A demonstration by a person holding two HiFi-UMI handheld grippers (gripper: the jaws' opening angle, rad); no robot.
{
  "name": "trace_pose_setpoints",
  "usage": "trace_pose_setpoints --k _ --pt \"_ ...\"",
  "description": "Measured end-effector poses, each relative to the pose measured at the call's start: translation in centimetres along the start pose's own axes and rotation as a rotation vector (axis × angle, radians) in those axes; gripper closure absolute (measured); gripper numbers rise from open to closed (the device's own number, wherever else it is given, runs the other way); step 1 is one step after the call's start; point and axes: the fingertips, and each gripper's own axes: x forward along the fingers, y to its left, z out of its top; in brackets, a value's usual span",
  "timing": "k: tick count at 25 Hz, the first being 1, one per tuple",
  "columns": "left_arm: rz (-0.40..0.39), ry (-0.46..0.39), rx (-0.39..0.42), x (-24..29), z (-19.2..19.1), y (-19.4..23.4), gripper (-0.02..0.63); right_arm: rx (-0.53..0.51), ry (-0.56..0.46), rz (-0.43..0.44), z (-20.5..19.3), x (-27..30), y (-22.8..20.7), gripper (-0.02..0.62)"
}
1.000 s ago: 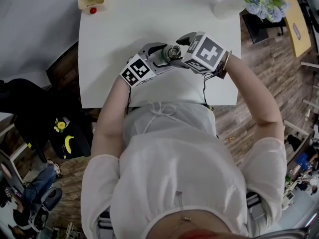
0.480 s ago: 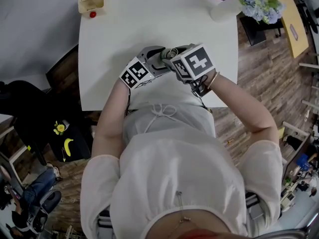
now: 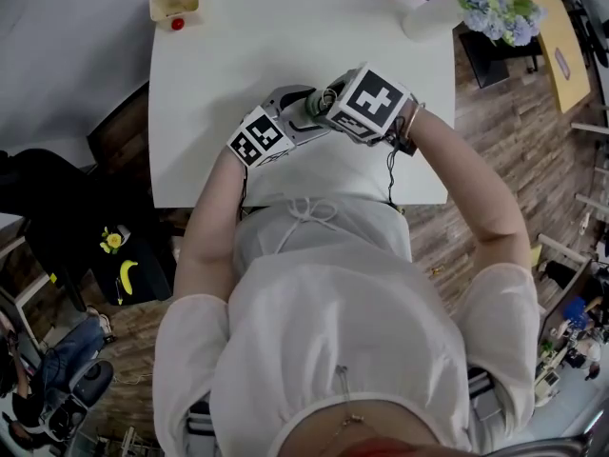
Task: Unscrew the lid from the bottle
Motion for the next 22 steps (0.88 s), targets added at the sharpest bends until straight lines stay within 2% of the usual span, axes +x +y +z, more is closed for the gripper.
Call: trace_pose_setpoints --k 6,10,13,17,20,22 --pt "0.0 0.005 0.003 0.1 -0.1 0.0 0.247 -0.293 0.06 0.068 -0.3 0.2 0.7 0.339" --pt "0.002 0.004 -0.002 0.0 -0.1 0.0 0.247 -0.325 0.047 0.097 -0.4 0.4 1.0 0.339" --pt "0.004 0.005 -0.004 0.0 -0.1 0.0 0.247 -0.23 0.031 0.068 -0.4 0.1 0.7 0.339" --pt "0.002 0.003 -0.004 0.0 -0.1 0.0 0.247 0.0 -0.037 0.05 -1.0 -0.2 0.6 0.298" --pt "-0.004 0.0 -0.003 0.0 -0.1 0.0 0.247 0.17 -0.101 -0.006 -0.8 -0.9 0.0 0.296" --pt "-0.009 -0.003 -0.002 0.0 -0.1 0.0 0.247 0.247 -0.148 -0.036 -0.3 -0.9 -0.1 0.296"
